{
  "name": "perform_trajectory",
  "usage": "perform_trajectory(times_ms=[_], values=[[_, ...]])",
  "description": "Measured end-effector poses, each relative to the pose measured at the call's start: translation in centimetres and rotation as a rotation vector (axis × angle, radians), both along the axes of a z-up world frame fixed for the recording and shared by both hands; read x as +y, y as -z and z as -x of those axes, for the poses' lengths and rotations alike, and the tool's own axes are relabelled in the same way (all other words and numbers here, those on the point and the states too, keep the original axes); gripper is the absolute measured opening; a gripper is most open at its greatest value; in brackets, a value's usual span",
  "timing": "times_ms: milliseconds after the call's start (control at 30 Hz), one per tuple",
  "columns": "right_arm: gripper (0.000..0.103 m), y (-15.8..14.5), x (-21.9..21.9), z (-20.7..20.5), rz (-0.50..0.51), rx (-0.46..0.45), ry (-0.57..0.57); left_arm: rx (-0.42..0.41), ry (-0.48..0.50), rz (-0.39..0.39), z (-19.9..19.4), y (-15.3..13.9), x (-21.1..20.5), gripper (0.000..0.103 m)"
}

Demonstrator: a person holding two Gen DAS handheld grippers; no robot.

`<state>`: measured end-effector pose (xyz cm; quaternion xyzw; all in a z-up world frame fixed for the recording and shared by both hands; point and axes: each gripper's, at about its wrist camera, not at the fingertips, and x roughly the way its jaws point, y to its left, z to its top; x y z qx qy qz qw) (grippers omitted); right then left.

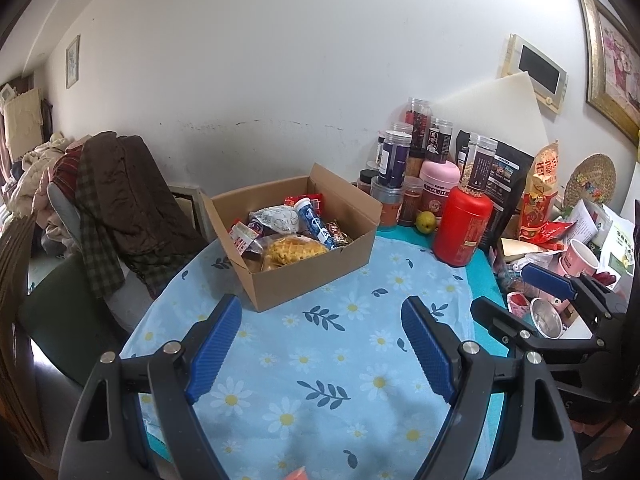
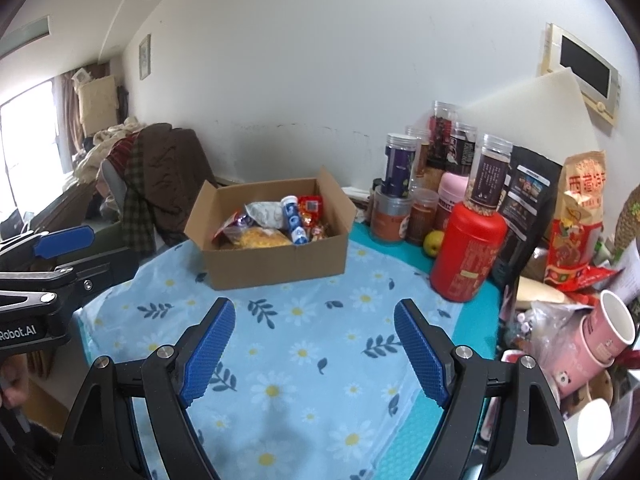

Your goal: Organize snacks

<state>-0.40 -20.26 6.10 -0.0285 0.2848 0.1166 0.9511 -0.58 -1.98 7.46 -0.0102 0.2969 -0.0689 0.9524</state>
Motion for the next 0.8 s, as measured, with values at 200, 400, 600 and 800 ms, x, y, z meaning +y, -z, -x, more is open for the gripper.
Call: perform_trajectory(times_ms=[200, 400, 600, 800], values=[[0.083, -0.24, 0.32, -0.19, 0.015, -0.007, -0.012, 0.017, -0.001, 0.009, -0.41, 0.21, 0.09, 0.083], [0.083, -0.48, 0.56, -0.49, 0.023, -0.017, -0.021, 0.003, -0.009, 0.006, -0.47, -0.08, 0.44, 0.083], [0.083, -0.70, 0.69, -0.82, 0.027, -0.022, -0.026, 0.001, -0.008, 0.001, -0.64, -0.24, 0.35, 0.083], [0.083, -0.74, 0.70, -1.03, 0.035, -0.022, -0.023, 0.004, -0.013, -0.001, -0.70, -0.21, 0.21, 0.083]])
